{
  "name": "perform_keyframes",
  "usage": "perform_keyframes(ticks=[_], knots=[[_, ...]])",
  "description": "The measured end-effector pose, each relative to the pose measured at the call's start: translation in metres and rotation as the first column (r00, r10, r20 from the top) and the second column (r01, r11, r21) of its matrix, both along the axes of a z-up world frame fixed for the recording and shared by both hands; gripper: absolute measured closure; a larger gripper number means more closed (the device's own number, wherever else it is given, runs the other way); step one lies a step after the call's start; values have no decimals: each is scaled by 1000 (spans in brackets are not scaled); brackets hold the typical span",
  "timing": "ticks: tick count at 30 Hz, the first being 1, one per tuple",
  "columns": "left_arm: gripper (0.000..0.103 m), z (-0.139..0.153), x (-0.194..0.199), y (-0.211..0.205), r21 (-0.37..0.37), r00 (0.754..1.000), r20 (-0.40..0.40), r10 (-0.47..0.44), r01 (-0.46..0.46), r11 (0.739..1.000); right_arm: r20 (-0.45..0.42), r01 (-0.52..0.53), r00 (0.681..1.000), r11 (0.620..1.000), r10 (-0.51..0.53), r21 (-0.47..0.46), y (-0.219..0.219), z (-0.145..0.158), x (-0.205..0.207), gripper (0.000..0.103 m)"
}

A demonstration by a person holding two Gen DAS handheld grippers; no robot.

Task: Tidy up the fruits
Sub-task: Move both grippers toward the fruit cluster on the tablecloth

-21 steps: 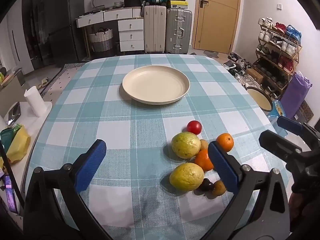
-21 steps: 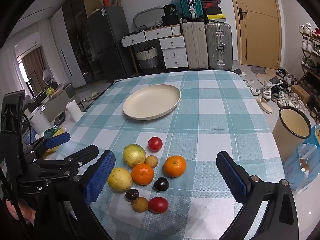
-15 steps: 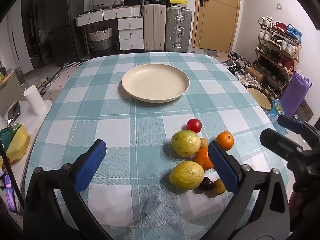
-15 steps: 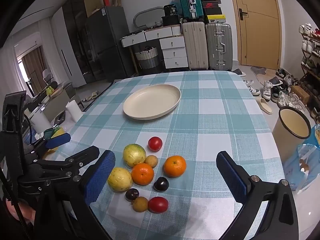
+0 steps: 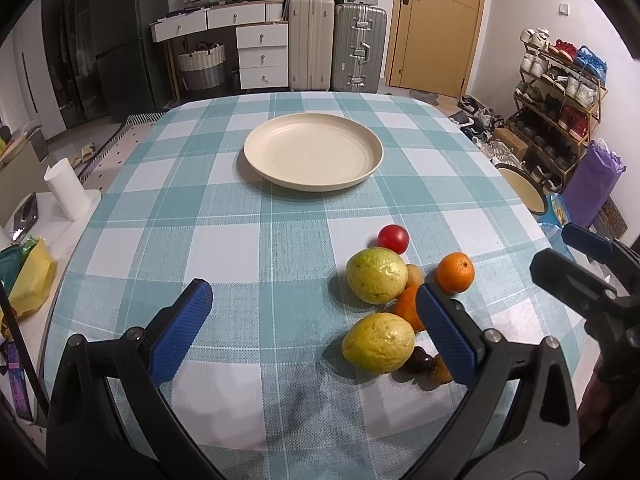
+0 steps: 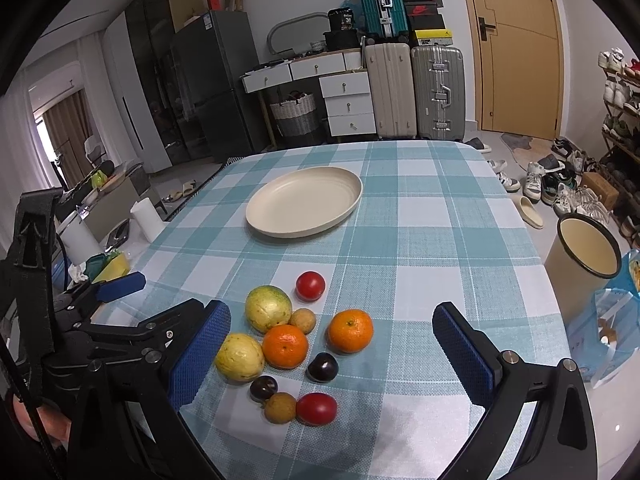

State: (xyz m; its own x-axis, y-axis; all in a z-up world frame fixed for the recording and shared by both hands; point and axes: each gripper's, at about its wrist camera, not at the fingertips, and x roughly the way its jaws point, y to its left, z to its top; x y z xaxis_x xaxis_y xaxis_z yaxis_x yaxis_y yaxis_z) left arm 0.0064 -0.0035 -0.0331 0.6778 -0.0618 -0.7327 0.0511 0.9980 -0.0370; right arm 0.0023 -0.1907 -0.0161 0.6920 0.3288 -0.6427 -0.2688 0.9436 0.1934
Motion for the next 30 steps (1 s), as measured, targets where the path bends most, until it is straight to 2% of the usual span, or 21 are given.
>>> perform_keyframes(ticks=[9,13,17,26,30], knots=[[1,-11,6,-2,-9,999,-31,-16,15,1000,-2,1,1000,1000,-1,-3,-1,-2,4,0],[1,-21,11,-1,-57,996,-72,-45,41,998,3,-2,1000,1000,2,-13,-1,-4,5,0],[1,-29,14,-2,-71,994,-95,-56,50,996,7,2,1000,1000,-2,-16,-3,-6,6,0],[2,-52,24,-4,-84,983,-172,-72,58,995,-45,14,999,1000,-14,5,-5,-17,17,0],[4,-58,27,-5,-128,974,-202,-102,77,989,-65,11,998,1000,-12,-13,-5,-21,19,0]])
